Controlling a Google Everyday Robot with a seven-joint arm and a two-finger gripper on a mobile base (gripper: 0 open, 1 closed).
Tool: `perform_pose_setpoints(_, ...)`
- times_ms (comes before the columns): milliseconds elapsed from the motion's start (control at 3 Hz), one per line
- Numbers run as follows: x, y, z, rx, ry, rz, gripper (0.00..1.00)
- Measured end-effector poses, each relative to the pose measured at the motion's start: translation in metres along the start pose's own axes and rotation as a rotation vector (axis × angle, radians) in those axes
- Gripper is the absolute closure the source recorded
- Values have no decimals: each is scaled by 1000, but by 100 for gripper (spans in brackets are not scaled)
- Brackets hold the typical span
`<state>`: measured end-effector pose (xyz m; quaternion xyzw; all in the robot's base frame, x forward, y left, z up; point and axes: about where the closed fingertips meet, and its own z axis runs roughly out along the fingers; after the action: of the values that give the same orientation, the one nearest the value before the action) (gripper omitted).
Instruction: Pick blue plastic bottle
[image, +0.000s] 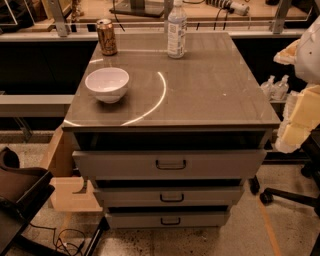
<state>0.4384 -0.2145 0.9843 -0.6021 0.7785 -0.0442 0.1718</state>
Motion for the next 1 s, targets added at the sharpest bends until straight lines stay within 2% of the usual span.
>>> perform_pose_setpoints(333,0,0,0,0,0,0,0)
perform_pose_setpoints(667,0,-14,6,47,-35,57,0)
perform_pose_setpoints(1000,0,-48,23,124,-132,184,0)
